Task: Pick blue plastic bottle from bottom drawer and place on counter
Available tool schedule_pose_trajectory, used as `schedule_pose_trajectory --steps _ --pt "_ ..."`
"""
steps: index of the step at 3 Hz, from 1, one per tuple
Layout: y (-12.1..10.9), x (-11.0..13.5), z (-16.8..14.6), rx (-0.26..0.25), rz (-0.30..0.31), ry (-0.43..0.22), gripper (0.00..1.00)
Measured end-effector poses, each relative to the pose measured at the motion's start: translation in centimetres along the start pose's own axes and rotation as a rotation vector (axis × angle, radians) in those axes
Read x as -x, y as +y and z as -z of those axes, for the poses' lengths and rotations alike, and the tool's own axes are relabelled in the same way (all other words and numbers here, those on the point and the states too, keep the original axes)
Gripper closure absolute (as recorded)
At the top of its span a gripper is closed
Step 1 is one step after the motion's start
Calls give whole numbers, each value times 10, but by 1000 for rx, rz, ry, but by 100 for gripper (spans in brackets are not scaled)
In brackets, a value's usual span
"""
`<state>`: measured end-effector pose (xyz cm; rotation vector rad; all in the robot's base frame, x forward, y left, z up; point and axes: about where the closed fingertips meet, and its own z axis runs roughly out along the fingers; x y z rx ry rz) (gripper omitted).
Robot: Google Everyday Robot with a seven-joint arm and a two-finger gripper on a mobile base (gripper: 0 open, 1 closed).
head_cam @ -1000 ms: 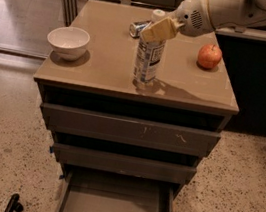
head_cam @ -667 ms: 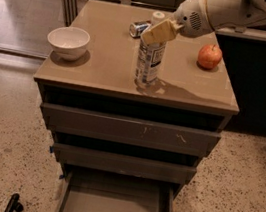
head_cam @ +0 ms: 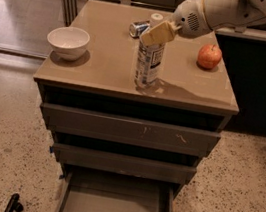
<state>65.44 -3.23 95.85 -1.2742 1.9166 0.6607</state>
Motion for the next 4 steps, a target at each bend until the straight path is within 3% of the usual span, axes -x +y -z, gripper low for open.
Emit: schedule_pose_trajectory --steps 1,4 --pt "0 0 0 0 0 0 81" --pt "0 0 0 0 0 0 11"
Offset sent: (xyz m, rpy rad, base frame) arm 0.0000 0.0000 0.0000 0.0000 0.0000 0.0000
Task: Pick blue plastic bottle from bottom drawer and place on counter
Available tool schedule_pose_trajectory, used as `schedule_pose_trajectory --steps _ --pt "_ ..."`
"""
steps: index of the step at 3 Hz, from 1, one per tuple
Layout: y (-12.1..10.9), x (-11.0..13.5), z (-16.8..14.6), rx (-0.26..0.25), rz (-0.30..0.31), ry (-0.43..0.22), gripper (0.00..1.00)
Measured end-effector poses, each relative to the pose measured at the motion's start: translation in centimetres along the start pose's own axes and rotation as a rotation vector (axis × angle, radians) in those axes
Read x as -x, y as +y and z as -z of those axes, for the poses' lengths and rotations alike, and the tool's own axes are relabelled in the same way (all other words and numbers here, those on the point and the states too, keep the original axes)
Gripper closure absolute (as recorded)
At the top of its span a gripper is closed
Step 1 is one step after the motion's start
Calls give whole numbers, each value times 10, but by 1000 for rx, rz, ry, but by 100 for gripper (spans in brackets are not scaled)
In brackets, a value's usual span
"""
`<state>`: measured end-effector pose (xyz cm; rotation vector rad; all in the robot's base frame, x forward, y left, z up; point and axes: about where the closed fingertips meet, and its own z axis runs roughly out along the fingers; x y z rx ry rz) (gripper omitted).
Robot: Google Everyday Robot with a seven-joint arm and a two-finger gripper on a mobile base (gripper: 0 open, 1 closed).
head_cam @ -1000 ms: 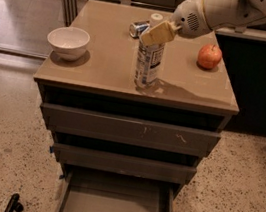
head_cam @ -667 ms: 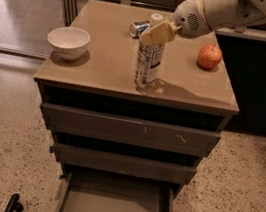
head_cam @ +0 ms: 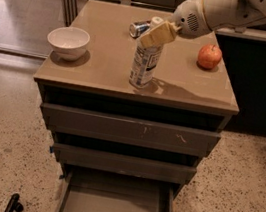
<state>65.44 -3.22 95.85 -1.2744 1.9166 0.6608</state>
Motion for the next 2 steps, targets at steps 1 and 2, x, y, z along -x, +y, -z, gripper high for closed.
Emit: schedule_pose_trajectory --steps 1,2 --pt "0 0 0 0 0 0 0" --pt "0 0 0 0 0 0 0"
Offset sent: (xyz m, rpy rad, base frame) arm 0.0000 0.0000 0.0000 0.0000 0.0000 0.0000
